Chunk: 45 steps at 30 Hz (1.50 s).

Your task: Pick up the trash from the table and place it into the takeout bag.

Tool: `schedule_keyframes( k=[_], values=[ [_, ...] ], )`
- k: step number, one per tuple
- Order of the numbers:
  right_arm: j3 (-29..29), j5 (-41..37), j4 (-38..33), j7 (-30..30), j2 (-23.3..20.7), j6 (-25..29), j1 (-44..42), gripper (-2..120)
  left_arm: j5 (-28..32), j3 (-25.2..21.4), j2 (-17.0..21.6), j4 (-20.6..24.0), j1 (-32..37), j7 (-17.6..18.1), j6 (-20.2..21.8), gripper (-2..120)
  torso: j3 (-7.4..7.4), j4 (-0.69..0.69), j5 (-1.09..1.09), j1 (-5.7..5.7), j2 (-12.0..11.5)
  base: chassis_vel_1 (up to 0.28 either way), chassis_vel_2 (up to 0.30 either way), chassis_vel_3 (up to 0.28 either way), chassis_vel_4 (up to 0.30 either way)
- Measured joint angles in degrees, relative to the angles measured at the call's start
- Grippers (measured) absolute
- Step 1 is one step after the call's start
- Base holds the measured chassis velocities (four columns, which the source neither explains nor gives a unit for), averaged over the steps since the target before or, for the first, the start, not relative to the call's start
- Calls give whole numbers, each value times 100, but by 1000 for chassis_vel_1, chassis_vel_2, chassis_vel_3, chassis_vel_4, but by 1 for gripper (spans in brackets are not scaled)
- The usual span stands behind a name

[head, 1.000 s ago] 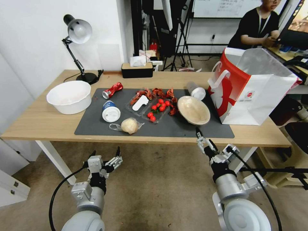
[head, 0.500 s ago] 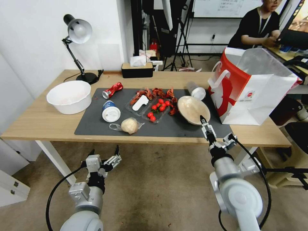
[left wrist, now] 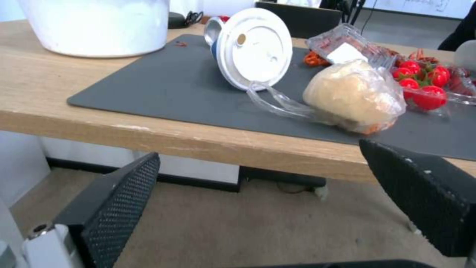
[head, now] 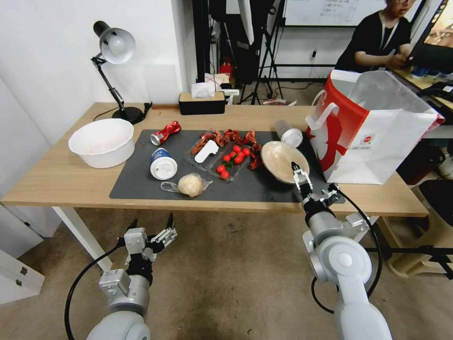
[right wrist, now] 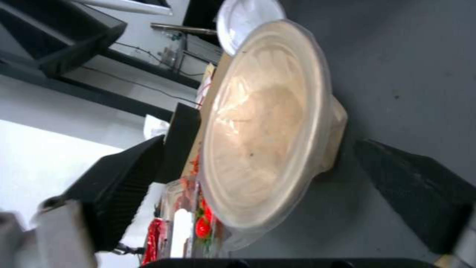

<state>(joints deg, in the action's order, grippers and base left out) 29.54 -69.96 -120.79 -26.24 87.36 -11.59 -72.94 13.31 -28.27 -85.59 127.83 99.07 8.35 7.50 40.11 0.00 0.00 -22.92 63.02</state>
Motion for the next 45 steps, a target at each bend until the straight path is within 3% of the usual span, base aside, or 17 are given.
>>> schedule_keyframes(
  k=[3,5,14,16,18,20,22,28,45],
  values=[
    [-1,-136,101,-234,-16,-15,159,88,0,-3,-1,-17,7,0,-36,100,0,1,0,0,0,0,0,0,0],
    [8,-241,222,-399,-26,-10,219,75,0,6,-10,-23,12,0,-53,100,0,0,0,0,0,0,0,0,0],
    [20,-341,240,-475,-33,-13,202,43,-10,18,-8,-20,22,0,-60,100,0,0,0,0,0,0,0,0,0],
    [20,-342,240,-477,-32,-13,202,42,-10,18,-7,-18,24,0,-61,100,0,0,0,0,0,0,0,0,0],
    [19,-344,239,-485,-28,-15,200,30,-10,16,-5,-13,31,0,-68,100,0,0,0,0,0,0,0,0,0],
    [18,-344,239,-488,-27,-15,197,28,-11,16,-4,-12,32,0,-72,100,0,0,0,0,0,0,0,0,0],
    [18,-344,231,-493,-23,-18,179,14,-12,15,-5,-11,41,0,-101,100,0,0,0,0,0,0,0,0,0],
    [18,-344,212,-493,-25,-19,163,0,-15,16,-10,-10,47,0,-111,100,0,0,0,0,0,0,0,0,0],
    [46,-78,-82,-294,-138,-17,42,0,-65,38,-15,44,80,8,-132,100,-1,0,0,0,0,0,0,0,0]
  ],
)
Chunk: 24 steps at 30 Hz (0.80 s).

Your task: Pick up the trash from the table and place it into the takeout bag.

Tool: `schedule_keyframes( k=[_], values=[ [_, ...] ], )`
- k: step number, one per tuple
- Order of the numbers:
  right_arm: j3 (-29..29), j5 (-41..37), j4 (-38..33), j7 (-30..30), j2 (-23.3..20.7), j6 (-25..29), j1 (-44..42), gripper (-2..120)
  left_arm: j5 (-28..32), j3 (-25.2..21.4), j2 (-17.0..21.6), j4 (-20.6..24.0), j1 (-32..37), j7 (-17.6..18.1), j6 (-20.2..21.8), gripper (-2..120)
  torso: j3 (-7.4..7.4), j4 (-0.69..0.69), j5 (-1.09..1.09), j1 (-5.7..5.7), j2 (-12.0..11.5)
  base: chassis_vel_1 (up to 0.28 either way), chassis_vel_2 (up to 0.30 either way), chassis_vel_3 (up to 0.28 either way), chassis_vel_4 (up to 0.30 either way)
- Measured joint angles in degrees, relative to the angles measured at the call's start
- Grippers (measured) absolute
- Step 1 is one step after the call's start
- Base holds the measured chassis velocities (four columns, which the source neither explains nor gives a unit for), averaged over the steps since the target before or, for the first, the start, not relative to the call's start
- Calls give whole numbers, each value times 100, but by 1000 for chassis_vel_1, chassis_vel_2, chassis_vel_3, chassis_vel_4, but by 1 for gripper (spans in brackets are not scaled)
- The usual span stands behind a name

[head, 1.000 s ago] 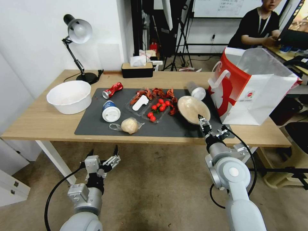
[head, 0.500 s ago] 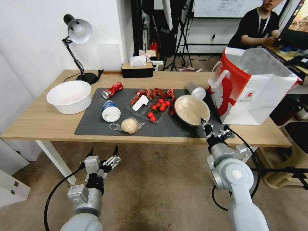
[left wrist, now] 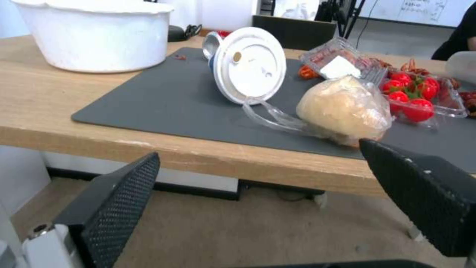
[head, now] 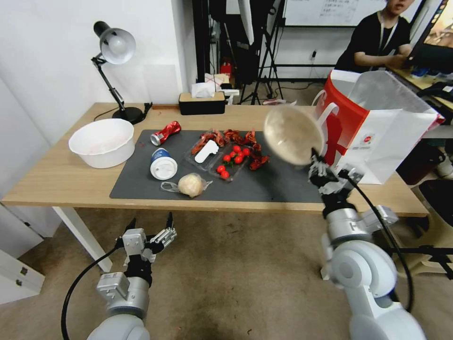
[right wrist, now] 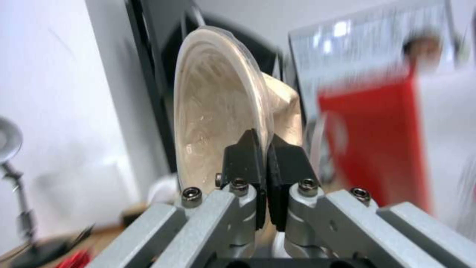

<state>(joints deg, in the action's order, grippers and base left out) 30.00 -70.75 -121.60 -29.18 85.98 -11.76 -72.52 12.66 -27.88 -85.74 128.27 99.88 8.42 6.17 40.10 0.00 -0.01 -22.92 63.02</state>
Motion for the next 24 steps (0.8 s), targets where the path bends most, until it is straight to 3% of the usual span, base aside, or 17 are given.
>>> schedule_keyframes(
  k=[2,4,5,8,10,12,13,16,20,24],
  values=[
    [-9,292,-71,198,-47,-14,-51,0,-9,3,0,19,9,2,-8,100,0,0,0,0,0,0,0,0,0],
    [-58,1534,-237,967,-206,-7,-190,0,-18,3,0,55,28,3,-16,100,0,0,-1,0,0,0,0,0,0],
    [-58,1534,-237,967,-206,-7,-190,0,-18,3,0,55,28,3,-16,100,0,0,-1,0,0,0,0,0,0],
    [-22,3708,-506,2033,-701,379,-305,0,-22,1,11,72,37,8,-33,100,0,0,0,2,0,0,0,0,0],
    [69,4156,-583,2171,-898,631,-247,0,-24,9,16,72,33,9,-39,100,0,-1,0,1,0,0,0,0,0],
    [340,4277,-642,2078,-1372,980,90,0,-25,11,36,74,31,11,-47,100,0,0,-1,2,0,0,0,0,0],
    [340,4277,-642,2078,-1372,980,90,0,-25,11,36,74,31,11,-47,100,0,0,-1,2,0,0,0,0,0],
    [653,3998,-233,1675,-2115,1302,771,0,-23,14,55,80,37,12,-49,100,1,1,-1,1,0,0,0,0,0],
    [820,3913,486,1464,-2568,1327,1476,0,-43,43,17,63,32,11,-49,100,1,1,1,0,0,0,0,0,0],
    [843,4050,1004,1477,-2641,1370,1697,5,-46,33,13,46,18,29,-51,100,1,0,-1,0,0,0,0,0,0]
  ],
)
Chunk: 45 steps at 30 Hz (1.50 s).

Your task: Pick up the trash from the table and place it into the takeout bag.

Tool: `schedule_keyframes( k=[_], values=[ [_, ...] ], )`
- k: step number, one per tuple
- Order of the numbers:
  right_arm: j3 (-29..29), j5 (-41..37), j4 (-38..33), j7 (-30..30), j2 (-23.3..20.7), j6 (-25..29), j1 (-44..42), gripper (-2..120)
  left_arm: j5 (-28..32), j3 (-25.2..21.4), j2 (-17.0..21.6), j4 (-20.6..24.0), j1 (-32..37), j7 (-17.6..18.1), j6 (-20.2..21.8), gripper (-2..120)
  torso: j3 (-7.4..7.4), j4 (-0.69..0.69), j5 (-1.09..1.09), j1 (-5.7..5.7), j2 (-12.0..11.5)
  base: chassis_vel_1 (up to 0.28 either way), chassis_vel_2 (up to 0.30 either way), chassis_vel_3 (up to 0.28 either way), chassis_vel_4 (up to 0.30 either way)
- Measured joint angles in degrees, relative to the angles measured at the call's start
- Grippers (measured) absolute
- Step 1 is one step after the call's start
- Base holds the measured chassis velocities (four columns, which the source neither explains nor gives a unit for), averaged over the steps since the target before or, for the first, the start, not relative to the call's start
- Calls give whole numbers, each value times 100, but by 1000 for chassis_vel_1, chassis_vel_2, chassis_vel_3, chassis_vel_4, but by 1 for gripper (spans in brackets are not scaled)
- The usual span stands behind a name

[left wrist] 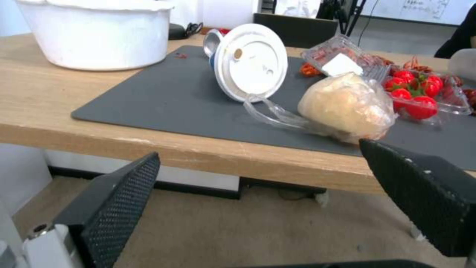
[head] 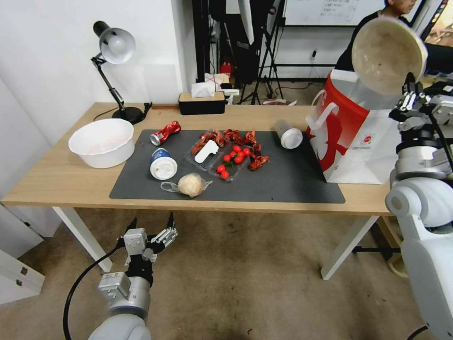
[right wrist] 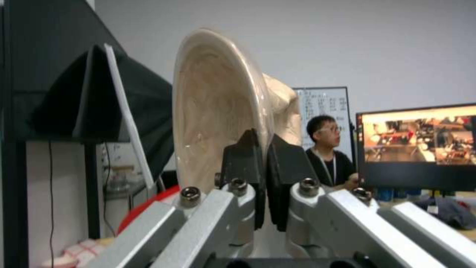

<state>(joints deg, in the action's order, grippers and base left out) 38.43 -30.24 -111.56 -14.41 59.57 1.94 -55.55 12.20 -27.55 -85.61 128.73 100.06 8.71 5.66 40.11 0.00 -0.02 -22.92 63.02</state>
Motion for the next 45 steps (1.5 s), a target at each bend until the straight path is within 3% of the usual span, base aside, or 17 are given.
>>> schedule_keyframes(
  k=[3,5,9,11,15,20,26,36,45],
  values=[
    [0,48,214,94,18,-180,22,13,8,-6,2,-19,-15,7,0,100,0,0,0,0,0,0,0,0,0],
    [-18,96,298,193,69,-247,21,26,21,-6,0,-70,-59,9,9,100,-1,0,1,0,0,0,0,0,0],
    [-20,98,304,195,89,-261,34,37,25,2,2,-123,-76,9,12,100,-1,0,2,0,0,0,0,0,0],
    [-18,93,305,212,93,-271,22,50,29,6,5,-172,-95,9,13,100,-1,0,2,0,0,0,0,0,0],
    [-14,35,258,247,102,-271,-12,58,37,6,8,-175,-107,9,13,100,-1,0,1,0,0,0,0,0,0],
    [-36,-384,59,358,115,-229,-102,82,35,8,-7,-187,-111,8,16,100,-1,0,2,0,0,0,0,0,0],
    [-55,-850,-254,466,142,-221,-231,97,18,-3,-12,-182,-80,5,9,100,-1,0,3,0,0,0,0,0,0],
    [-64,-1086,-1049,728,329,-345,-1118,100,17,-31,-9,-140,-48,-1,0,100,-1,0,3,0,1,0,0,0,0],
    [-45,-633,-1290,1098,586,51,-2039,100,23,-35,-4,-138,-38,-19,-32,100,-1,0,2,1,1,0,0,0,0]
  ],
)
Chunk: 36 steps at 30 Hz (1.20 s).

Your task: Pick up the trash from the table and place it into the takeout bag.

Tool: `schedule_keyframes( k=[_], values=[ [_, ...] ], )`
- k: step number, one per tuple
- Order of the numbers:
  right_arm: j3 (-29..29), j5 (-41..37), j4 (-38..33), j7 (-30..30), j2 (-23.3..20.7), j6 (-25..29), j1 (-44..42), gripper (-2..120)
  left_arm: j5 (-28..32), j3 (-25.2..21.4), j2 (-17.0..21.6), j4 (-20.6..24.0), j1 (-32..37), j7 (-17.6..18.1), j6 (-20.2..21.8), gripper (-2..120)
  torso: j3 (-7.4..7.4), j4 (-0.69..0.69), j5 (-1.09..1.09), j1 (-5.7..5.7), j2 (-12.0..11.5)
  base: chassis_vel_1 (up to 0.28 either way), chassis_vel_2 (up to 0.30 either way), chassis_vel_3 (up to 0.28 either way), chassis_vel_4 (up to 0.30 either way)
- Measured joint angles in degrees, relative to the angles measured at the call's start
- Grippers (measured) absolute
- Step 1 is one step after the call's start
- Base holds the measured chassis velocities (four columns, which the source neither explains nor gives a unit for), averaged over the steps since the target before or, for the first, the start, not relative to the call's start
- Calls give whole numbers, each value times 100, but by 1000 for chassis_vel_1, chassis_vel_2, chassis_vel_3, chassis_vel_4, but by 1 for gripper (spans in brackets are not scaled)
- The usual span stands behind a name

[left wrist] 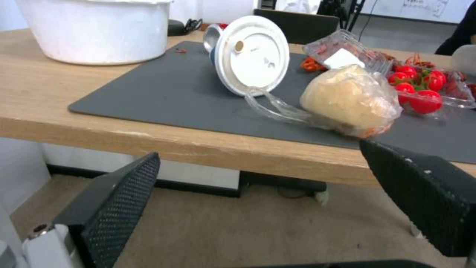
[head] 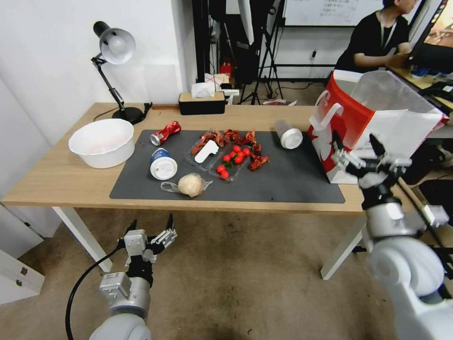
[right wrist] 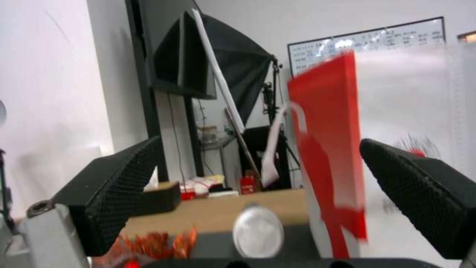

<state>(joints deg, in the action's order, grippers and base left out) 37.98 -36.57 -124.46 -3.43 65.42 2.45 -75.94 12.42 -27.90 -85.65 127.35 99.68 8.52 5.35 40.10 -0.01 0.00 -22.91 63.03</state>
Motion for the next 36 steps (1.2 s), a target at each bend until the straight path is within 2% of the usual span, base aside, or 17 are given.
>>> schedule_keyframes(
  k=[7,8,9,12,14,26,36],
  values=[
    [-131,896,317,260,536,925,-996,100,22,19,30,-13,-8,-27,-65,100,0,0,-1,0,0,0,0,0,0],
    [-244,1228,585,358,746,1378,-1285,100,26,22,40,-17,2,-38,-85,100,0,1,1,0,0,0,0,0,0],
    [-244,1228,585,358,746,1378,-1285,100,26,22,40,-17,2,-38,-85,100,0,1,1,0,0,0,0,0,0],
    [-444,1709,1305,598,1168,2359,-1754,100,30,39,48,-46,6,-50,-109,100,0,0,-1,0,0,0,0,0,0],
    [-487,1780,1425,612,1242,2516,-1851,100,30,51,47,-59,3,-53,-113,100,0,0,0,0,0,0,0,0,0],
    [-608,1928,1501,590,1508,2600,-1964,100,32,86,33,-103,-4,-67,-148,100,1,1,0,0,0,0,0,0,0],
    [-620,1787,1410,584,1499,2439,-2000,100,35,90,33,-131,-16,-70,-152,100,1,1,0,0,0,0,0,0,0]
  ],
)
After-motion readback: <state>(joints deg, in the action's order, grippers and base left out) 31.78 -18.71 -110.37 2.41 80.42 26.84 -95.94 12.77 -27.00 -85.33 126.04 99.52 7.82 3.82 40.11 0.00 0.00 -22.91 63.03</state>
